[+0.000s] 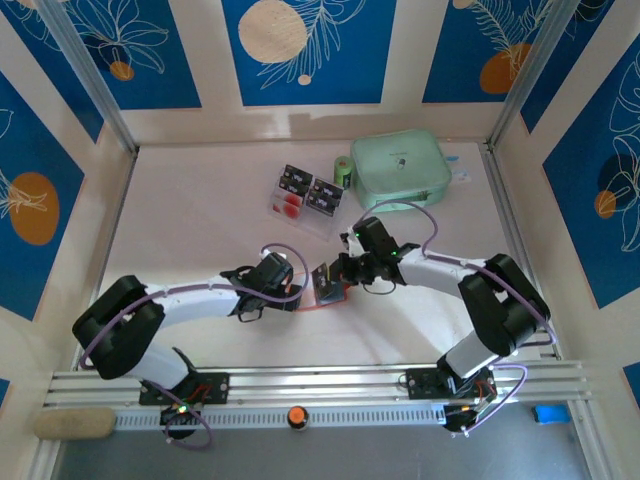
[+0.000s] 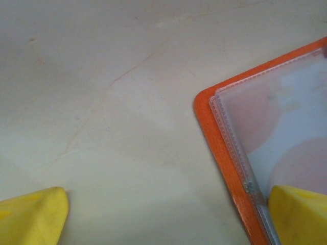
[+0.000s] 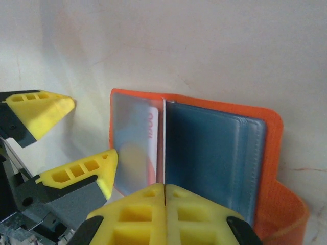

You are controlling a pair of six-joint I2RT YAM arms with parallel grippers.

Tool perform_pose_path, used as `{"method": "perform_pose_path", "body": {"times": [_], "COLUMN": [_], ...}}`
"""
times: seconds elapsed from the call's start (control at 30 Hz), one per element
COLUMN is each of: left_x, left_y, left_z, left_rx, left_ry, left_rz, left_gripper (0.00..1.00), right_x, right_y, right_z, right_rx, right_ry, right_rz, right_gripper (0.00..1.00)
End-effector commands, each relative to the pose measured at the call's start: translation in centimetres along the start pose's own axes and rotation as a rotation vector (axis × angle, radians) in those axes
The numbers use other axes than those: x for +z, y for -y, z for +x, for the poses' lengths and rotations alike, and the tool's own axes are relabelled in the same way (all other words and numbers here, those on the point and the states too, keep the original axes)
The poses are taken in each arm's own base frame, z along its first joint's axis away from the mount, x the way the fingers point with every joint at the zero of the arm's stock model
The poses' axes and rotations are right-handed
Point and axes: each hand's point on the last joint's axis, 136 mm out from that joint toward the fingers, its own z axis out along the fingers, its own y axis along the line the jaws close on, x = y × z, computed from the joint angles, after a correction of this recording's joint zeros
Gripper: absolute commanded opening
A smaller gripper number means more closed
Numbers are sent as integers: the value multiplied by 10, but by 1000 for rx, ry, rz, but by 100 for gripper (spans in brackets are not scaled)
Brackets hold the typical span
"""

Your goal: Put the credit cards into the card holder

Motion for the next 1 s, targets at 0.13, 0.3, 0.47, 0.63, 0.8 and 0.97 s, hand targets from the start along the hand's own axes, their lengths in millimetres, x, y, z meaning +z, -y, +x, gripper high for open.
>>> {"method": "perform_pose_path", "body": {"times": [0.13, 0.3, 0.47, 0.63, 0.8, 0.97], "left_x": [4, 5, 4, 4, 4, 4], "left_y": [-10, -10, -10, -11, -11, -11], "left_z": [17, 19, 20, 21, 21, 21], "left_rx": [0, 0, 2, 2, 2, 0], "left_ry": [-44, -46, -48, -50, -49, -49], "left_rz": [-49, -49, -48, -49, -48, -48], "left_gripper": [100, 100, 100, 100, 100, 100], "right_x": [-11, -10, -6, 0, 5, 10], "right_y": [-16, -14, -14, -13, -11, -7], "right_z": [-15, -13, -10, -7, -6, -3], "right_rx": [23, 32, 32, 32, 37, 42], "right_ry": [128, 139, 141, 131, 121, 106], "right_rz": [-111, -127, -133, -136, -130, -122], "right_gripper": [0, 0, 0, 0, 0, 0]}}
